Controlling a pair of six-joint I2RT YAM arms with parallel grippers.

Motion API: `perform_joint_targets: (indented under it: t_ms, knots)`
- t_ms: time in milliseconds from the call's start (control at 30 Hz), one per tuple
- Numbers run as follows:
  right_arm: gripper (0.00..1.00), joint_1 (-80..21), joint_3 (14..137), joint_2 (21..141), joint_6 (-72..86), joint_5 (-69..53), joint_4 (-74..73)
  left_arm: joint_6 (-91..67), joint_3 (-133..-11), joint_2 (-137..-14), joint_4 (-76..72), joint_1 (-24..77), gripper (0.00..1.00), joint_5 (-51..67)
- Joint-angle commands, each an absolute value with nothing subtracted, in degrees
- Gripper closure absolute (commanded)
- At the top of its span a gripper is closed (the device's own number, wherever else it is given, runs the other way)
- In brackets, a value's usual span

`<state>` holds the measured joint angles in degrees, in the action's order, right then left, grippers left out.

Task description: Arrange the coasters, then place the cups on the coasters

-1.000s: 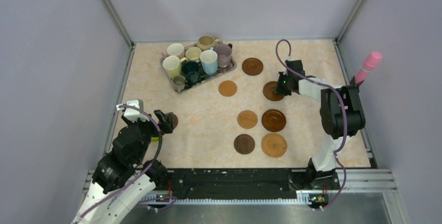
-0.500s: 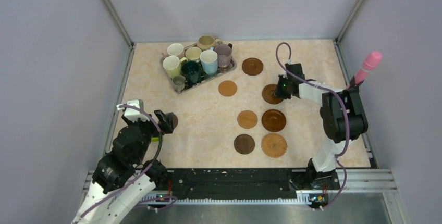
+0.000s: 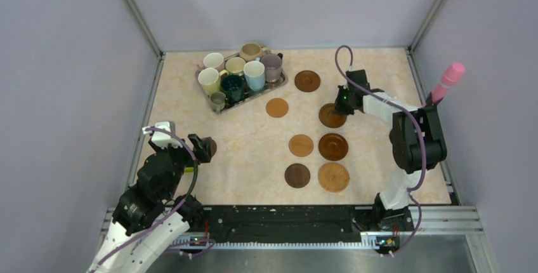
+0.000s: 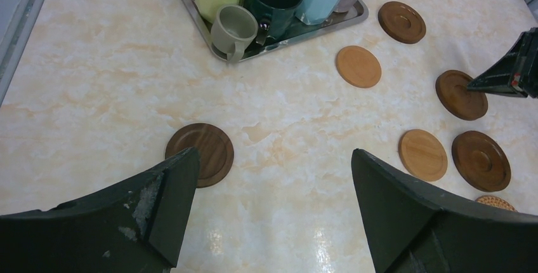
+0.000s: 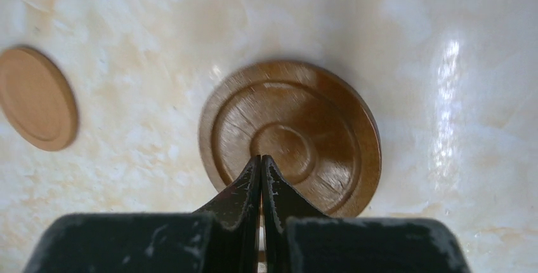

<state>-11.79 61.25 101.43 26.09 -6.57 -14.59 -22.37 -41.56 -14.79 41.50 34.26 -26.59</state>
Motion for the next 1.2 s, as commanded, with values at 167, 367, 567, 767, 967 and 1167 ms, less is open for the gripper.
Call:
perform_joint_targets:
  t_ms: [167, 367, 567, 767, 967, 1167]
  knots:
    - [1.0, -12.5, 75.0, 107.1, 27.4, -8.6, -10.6, -22.1, -41.5, -14.5, 39.1, 34.1, 0.06, -27.6]
    - [1.0, -12.4, 83.3, 116.6, 33.1, -13.8, -3.4, -21.8, -41.2, -14.6, 38.8, 34.1, 0.05, -27.2]
    - [1.0, -12.5, 94.2, 126.2, 37.9, -16.0, -3.3, -22.2, -41.9, -15.8, 39.7, 34.1, 0.06, -27.7]
    - [1.0, -12.5, 101.1, 132.0, 38.4, -16.0, -5.7, -22.1, -41.3, -14.4, 39.1, 34.1, 0.05, -28.4]
    - [1.0, -12.4, 105.3, 136.6, 38.2, -18.1, -9.0, -21.8, -41.6, -16.0, 39.2, 34.1, 0.06, -27.1]
    - [1.0, -12.5, 107.5, 138.0, 37.7, -16.1, -12.1, -22.3, -41.7, -15.1, 39.6, 34.1, 0.06, -28.1]
